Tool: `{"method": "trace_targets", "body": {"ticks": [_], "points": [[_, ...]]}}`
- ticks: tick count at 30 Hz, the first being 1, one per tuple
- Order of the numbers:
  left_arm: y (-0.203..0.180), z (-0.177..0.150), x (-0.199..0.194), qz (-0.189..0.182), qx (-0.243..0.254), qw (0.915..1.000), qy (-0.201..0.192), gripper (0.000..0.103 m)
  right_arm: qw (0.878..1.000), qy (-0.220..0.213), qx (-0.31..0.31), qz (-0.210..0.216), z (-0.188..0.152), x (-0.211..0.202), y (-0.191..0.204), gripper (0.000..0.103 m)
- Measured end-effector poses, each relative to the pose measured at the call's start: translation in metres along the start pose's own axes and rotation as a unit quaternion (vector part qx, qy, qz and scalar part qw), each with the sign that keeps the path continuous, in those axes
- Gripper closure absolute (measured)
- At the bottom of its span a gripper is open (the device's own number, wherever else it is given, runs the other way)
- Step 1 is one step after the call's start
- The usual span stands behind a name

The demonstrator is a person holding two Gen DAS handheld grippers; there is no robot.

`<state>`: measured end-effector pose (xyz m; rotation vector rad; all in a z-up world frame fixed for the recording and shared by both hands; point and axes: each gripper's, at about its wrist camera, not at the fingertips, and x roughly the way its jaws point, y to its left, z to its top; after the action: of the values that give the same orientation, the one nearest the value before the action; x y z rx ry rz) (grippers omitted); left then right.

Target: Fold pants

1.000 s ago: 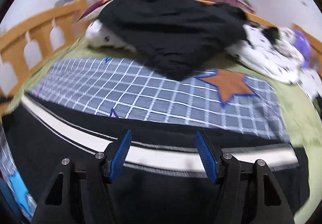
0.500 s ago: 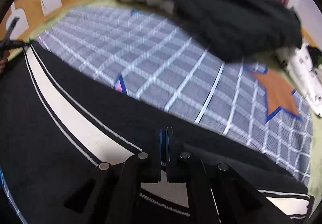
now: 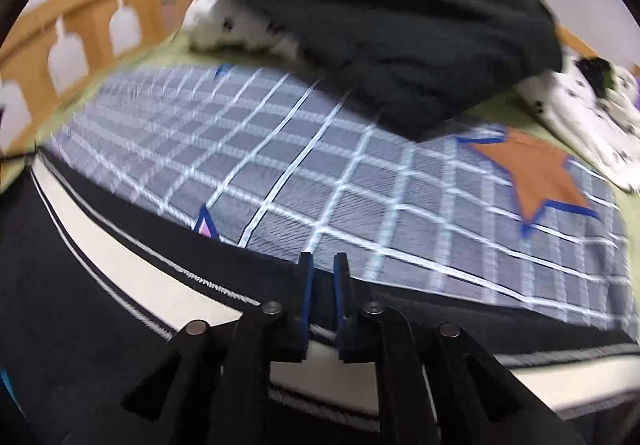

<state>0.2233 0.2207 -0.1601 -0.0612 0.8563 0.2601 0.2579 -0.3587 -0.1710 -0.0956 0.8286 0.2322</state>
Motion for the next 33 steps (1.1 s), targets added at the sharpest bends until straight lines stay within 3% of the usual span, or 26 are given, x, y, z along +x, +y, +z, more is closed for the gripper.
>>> {"method": "trace_targets", "body": {"ticks": [2, 4, 7, 10, 13, 18, 20, 22, 26, 28, 33], "points": [[-0.003, -0.001, -0.014, -0.021, 0.011, 0.9995, -0.019, 0.053, 0.999, -0.032, 0.003, -0.03, -0.006, -0.03, -0.012, 0.054], [-0.008, 0.002, -0.016, -0.042, 0.019, 0.9987, -0.023, 0.048, 0.997, -0.054, 0.007, -0.061, -0.015, -0.055, -0.036, 0.047], [-0.017, 0.005, 0.0, -0.083, 0.013, 0.9964, 0.0, 0.048, 0.996, -0.014, 0.014, -0.084, -0.028, -0.045, -0.063, 0.047], [-0.025, 0.002, 0.035, -0.061, 0.016, 0.9974, 0.036, 0.05, 0.995, 0.04, 0.007, -0.093, -0.042, -0.002, -0.079, 0.057], [-0.036, 0.0, 0.038, -0.038, 0.035, 0.9985, 0.019, 0.047, 0.995, 0.025, 0.011, -0.098, -0.037, 0.004, -0.082, 0.06], [-0.042, -0.001, 0.029, -0.02, 0.045, 0.9983, 0.031, 0.046, 0.994, 0.031, 0.041, -0.101, -0.025, 0.008, -0.087, 0.06], [-0.037, -0.004, 0.013, -0.024, 0.03, 0.9985, 0.039, 0.046, 0.989, 0.026, 0.092, -0.109, -0.027, -0.005, -0.088, 0.061], [-0.031, -0.01, -0.009, -0.04, 0.018, 0.9981, 0.044, 0.046, 0.98, -0.01, 0.16, -0.121, -0.031, -0.039, -0.084, 0.061], [-0.025, -0.025, -0.066, -0.062, 0.018, 0.9977, 0.022, 0.046, 0.971, -0.03, 0.215, -0.103, -0.04, -0.095, -0.061, 0.06], [-0.025, -0.029, -0.094, -0.069, 0.016, 0.9975, 0.006, 0.046, 0.973, -0.026, 0.212, -0.088, -0.041, -0.119, -0.044, 0.06], [-0.029, -0.027, -0.171, -0.106, 0.004, 0.9942, -0.021, 0.046, 0.976, -0.058, 0.156, -0.143, -0.032, -0.19, 0.016, 0.06]]}}
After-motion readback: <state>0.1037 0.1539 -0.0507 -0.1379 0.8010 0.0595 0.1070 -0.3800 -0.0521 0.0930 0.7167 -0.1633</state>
